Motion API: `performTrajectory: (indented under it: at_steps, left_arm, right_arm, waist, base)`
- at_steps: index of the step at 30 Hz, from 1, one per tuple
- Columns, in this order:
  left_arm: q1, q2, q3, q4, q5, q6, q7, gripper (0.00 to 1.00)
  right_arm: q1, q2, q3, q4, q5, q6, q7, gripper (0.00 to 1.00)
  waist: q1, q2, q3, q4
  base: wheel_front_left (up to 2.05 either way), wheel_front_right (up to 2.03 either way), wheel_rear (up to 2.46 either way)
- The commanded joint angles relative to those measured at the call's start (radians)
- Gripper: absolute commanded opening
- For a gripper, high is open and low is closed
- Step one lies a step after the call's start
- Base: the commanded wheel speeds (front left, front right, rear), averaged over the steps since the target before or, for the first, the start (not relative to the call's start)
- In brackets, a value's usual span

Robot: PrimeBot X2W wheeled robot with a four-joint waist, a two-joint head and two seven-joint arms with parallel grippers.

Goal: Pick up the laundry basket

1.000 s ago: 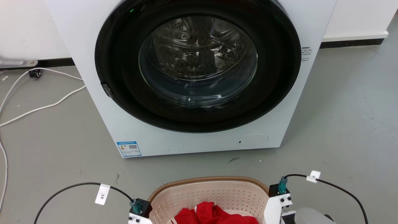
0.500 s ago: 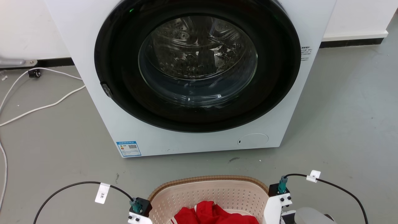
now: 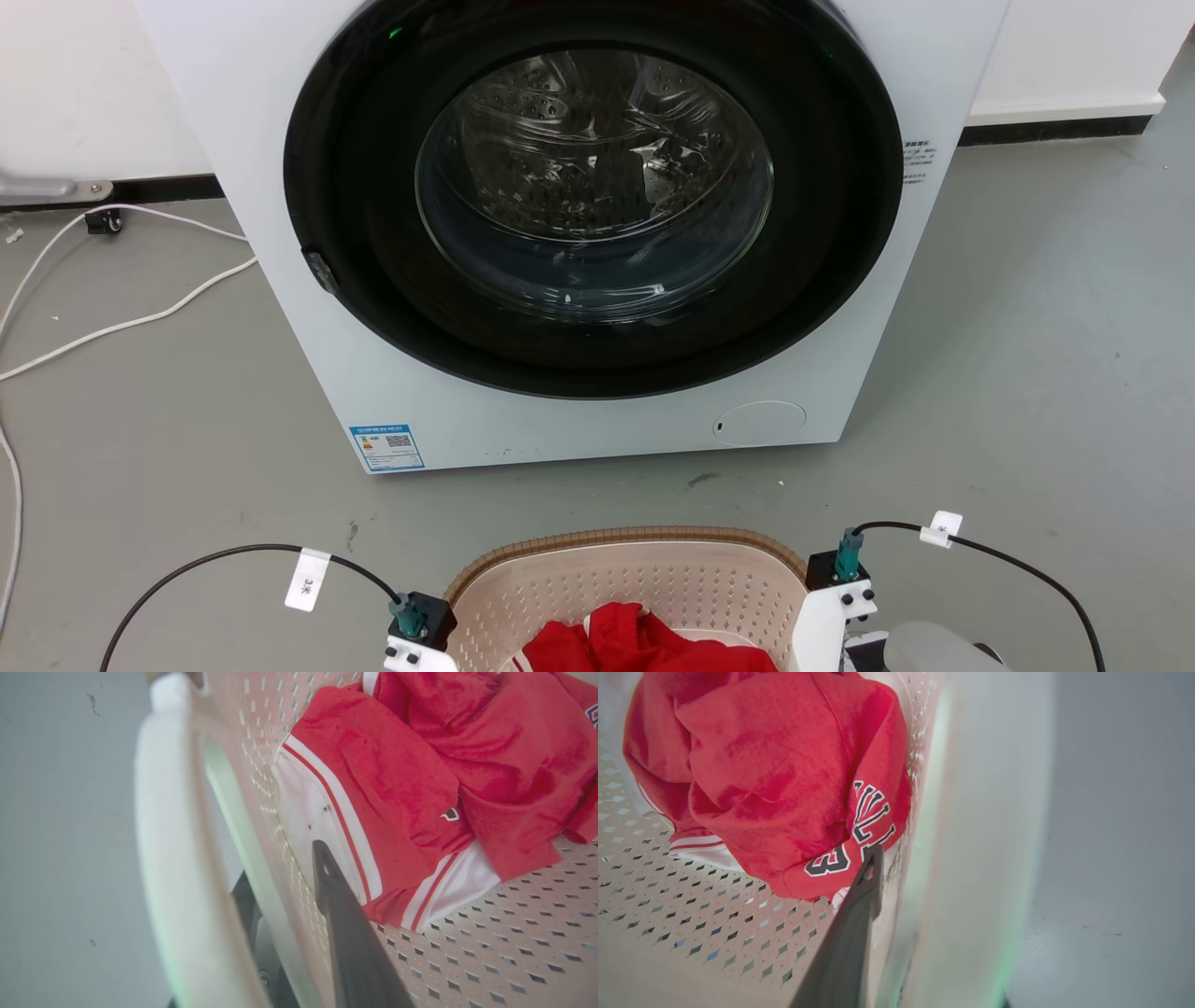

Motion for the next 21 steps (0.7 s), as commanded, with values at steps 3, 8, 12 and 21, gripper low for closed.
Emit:
performTrajectory:
  at_steps: [3, 8, 12, 21]
  left_arm:
    - [-0.008, 0.026, -0.008, 0.010, 0.004, -0.002, -0.001, 0.00]
    - [-0.011, 0.028, -0.007, 0.011, 0.002, -0.002, 0.002, 0.00]
    - [-0.011, 0.029, -0.007, 0.012, 0.003, -0.002, 0.005, 0.00]
    - [-0.011, 0.030, -0.007, 0.009, 0.001, -0.002, 0.010, 0.00]
  right_arm:
    - [-0.016, -0.025, 0.012, 0.007, -0.013, 0.004, 0.004, 0.00]
    - [-0.014, -0.025, 0.013, 0.007, -0.009, 0.003, 0.006, 0.00]
    - [-0.016, -0.025, 0.014, 0.007, -0.007, 0.004, 0.005, 0.00]
    - [-0.016, -0.028, 0.015, 0.007, -0.006, 0.003, 0.008, 0.00]
  waist:
    - [0.0000, -0.0001, -0.001, 0.000]
    - [0.0000, -0.0001, -0.003, -0.001]
    - [0.0000, -0.0001, -0.004, -0.001]
    - [0.0000, -0.0001, -0.004, 0.002]
  base:
    - [0.00, 0.00, 0.00]
    - [0.00, 0.00, 0.00]
    - [0.00, 0.00, 0.00]
    - [0.00, 0.00, 0.00]
